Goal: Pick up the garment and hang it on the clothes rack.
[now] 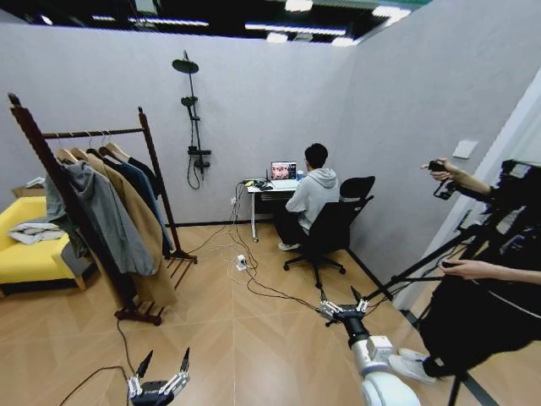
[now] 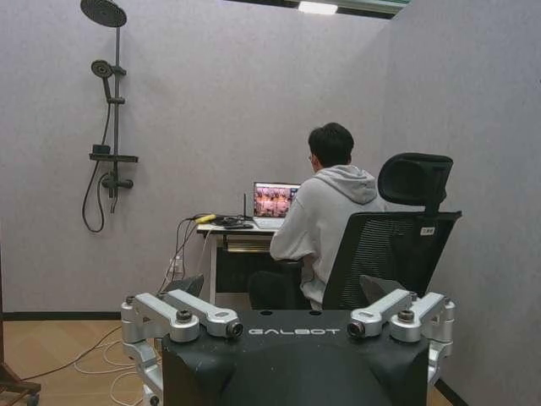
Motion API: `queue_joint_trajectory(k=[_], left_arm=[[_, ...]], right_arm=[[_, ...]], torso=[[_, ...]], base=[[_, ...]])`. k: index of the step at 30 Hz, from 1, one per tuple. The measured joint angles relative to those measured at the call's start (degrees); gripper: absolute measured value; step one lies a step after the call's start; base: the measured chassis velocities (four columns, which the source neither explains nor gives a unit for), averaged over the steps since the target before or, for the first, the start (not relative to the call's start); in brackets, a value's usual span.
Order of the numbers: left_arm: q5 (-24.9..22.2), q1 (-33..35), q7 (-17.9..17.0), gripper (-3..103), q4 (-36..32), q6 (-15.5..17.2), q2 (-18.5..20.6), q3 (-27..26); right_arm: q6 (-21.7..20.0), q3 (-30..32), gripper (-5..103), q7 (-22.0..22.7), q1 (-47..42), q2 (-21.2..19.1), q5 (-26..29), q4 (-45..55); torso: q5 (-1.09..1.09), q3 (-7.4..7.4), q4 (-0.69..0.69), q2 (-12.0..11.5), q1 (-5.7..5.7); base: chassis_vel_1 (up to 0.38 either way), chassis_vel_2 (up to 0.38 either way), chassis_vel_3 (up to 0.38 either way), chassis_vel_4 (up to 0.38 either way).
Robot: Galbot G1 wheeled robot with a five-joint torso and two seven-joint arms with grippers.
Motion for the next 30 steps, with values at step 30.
queue_joint_trajectory(k=[30], left_arm=[[0.0, 0.0, 0.0, 100, 0.0, 0.0, 0.0, 0.0]], right_arm=[[-3.3, -0.8, 100, -6.1, 2.1, -2.8, 3.9, 0.0]], torso=[[0.0, 0.0, 0.0, 0.0, 0.0]], base=[[0.0, 0.0, 0.0, 0.0]])
